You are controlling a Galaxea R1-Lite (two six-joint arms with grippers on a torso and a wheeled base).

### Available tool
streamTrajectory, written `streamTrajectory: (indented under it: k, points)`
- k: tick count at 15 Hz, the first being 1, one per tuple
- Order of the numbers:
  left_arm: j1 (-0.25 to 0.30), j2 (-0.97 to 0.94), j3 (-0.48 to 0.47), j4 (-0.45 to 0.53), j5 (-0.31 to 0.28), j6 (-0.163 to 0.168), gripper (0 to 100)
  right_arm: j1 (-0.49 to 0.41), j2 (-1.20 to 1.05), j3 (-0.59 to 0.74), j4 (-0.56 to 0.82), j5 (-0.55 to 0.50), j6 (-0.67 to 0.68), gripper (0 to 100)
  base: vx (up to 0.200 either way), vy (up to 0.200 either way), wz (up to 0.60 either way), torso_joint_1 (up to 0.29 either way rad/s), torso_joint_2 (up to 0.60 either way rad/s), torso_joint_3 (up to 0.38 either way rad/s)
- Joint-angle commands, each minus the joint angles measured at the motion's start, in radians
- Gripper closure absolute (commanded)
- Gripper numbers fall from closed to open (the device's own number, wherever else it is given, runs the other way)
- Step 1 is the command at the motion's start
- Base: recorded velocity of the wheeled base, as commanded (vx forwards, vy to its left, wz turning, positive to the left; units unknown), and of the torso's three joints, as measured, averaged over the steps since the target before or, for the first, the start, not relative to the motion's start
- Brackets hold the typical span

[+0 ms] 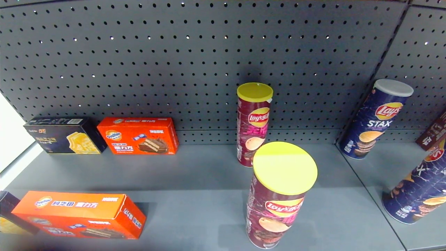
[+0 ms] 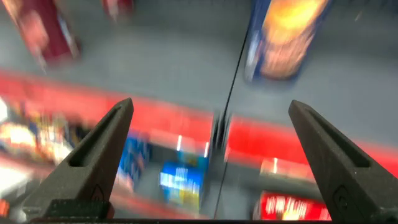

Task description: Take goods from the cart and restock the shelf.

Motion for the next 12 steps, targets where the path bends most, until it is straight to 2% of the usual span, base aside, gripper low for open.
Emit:
streamTrajectory:
  k: [1,5,7,8,9,12]
  points:
    - [0.001,0.005,0.000,0.001,0.000,0.000,0,0.046,0.387,-0.411,0.028,0.015,0.012,0,0.000,0.000,0.00,0.000,0.00,0.000]
    - [0.001,0.005,0.000,-0.001,0.003,-0.004,0,0.083,0.514,-0.520,0.051,0.136,-0.045,0,0.000,0.000,0.00,0.000,0.00,0.000]
    - [0.001,0.005,0.000,-0.001,0.003,-0.007,0,0.090,0.637,-0.598,0.050,0.246,-0.123,0,0.000,0.000,0.00,0.000,0.00,0.000]
    - [0.001,0.005,0.000,-0.001,0.003,-0.007,0,0.090,0.637,-0.598,0.050,0.246,-0.123,0,0.000,0.000,0.00,0.000,0.00,0.000]
    - [0.000,0.005,0.000,-0.001,0.000,-0.006,0,0.097,0.718,-0.632,0.050,0.309,-0.163,0,0.000,0.000,0.00,0.000,0.00,0.000]
    - [0.000,0.005,0.000,-0.001,0.001,-0.006,0,0.170,0.795,-0.636,0.036,0.326,-0.177,0,0.000,0.000,0.00,0.000,0.00,0.000]
